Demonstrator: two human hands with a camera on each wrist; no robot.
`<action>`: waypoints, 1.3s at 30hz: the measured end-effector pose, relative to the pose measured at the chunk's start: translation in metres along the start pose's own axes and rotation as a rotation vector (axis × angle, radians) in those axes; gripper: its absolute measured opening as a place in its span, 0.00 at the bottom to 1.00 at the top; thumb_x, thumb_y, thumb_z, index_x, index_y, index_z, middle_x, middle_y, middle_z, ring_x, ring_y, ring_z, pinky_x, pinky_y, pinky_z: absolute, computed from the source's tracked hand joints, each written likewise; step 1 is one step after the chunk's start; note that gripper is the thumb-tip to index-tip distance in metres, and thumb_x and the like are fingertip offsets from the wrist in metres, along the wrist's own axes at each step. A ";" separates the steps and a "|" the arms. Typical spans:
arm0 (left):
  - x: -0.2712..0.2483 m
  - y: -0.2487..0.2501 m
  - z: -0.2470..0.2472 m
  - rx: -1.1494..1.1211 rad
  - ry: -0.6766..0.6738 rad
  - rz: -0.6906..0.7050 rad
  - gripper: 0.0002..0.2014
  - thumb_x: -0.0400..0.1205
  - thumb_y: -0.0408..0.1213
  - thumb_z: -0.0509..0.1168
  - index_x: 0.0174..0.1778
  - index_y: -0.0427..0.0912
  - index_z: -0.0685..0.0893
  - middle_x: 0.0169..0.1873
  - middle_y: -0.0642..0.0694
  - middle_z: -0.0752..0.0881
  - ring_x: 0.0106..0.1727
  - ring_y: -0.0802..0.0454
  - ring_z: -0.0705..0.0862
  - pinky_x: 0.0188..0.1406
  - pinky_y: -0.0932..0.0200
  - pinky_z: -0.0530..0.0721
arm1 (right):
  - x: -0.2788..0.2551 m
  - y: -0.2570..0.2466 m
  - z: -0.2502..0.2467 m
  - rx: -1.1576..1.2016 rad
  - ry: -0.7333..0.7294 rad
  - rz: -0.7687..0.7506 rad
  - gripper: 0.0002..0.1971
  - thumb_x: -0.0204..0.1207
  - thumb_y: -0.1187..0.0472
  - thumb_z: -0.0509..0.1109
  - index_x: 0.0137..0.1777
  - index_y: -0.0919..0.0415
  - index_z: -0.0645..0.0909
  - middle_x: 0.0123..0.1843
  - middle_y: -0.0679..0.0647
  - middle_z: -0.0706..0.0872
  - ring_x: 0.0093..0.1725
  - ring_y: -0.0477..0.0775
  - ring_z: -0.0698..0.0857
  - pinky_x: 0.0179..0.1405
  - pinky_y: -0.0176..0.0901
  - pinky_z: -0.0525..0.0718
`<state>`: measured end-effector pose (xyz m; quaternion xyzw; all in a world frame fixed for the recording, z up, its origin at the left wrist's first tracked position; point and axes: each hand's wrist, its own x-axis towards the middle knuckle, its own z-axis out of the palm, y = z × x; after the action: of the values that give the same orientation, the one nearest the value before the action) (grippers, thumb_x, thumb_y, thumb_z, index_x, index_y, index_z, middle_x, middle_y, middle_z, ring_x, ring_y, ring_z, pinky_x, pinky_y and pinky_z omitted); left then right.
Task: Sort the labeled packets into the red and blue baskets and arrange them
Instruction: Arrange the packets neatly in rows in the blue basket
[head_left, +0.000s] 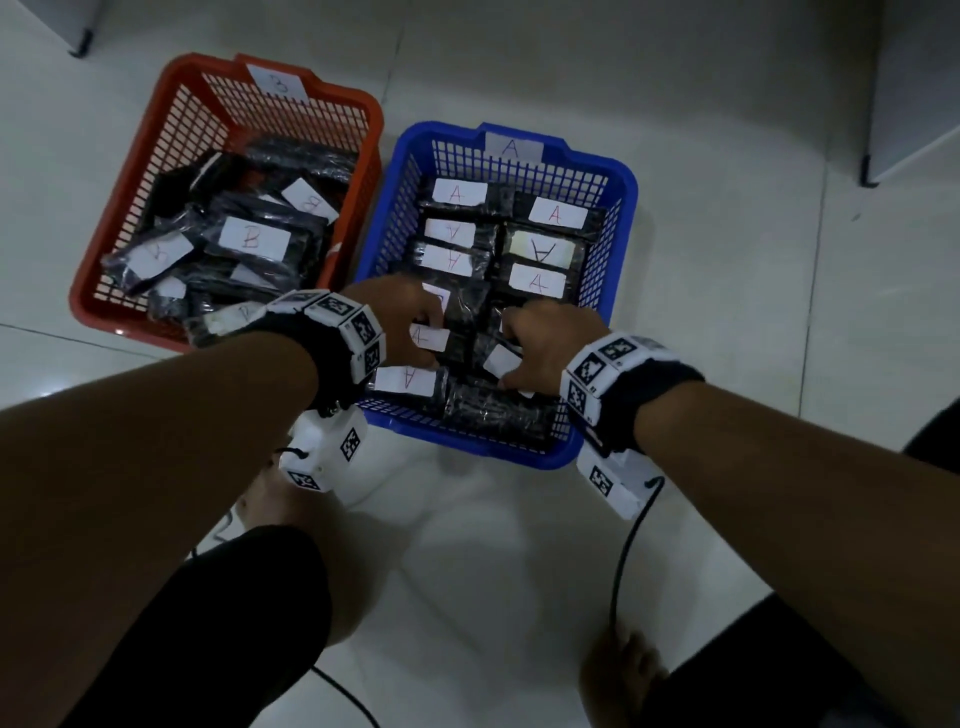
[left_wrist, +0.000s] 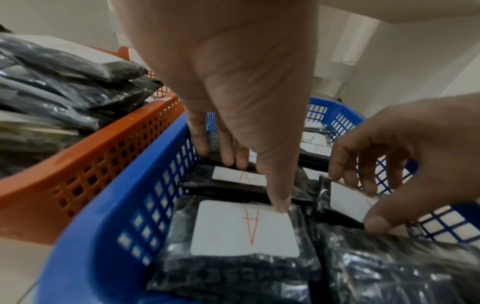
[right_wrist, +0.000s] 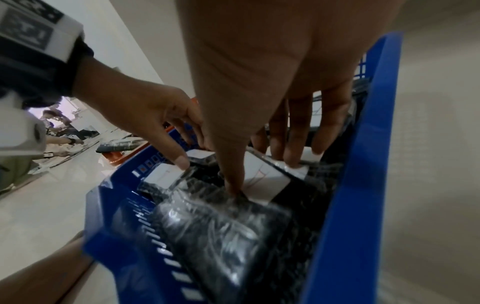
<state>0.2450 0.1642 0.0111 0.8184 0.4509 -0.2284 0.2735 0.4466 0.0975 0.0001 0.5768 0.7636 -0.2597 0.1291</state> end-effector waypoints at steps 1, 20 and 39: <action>0.001 0.001 -0.001 -0.001 -0.006 -0.002 0.22 0.69 0.50 0.79 0.57 0.48 0.85 0.54 0.49 0.84 0.56 0.49 0.83 0.53 0.59 0.80 | -0.001 0.000 0.003 0.028 0.012 0.002 0.23 0.71 0.43 0.76 0.57 0.58 0.78 0.53 0.55 0.83 0.50 0.59 0.84 0.39 0.45 0.79; 0.014 0.004 -0.001 -0.083 -0.080 -0.059 0.32 0.68 0.50 0.80 0.65 0.42 0.79 0.60 0.45 0.82 0.60 0.46 0.81 0.51 0.61 0.75 | 0.020 0.020 -0.006 0.200 0.053 0.109 0.20 0.78 0.57 0.67 0.70 0.53 0.77 0.66 0.55 0.79 0.64 0.59 0.80 0.60 0.51 0.81; 0.058 -0.031 -0.057 -0.244 0.301 -0.041 0.19 0.82 0.40 0.65 0.69 0.42 0.76 0.60 0.42 0.83 0.58 0.43 0.82 0.49 0.60 0.73 | 0.062 -0.011 0.010 0.066 0.200 0.033 0.35 0.73 0.39 0.71 0.77 0.51 0.70 0.78 0.55 0.69 0.75 0.59 0.67 0.70 0.59 0.65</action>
<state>0.2537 0.2512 0.0098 0.7946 0.5278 -0.0525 0.2954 0.4161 0.1403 -0.0360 0.6164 0.7541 -0.2237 0.0375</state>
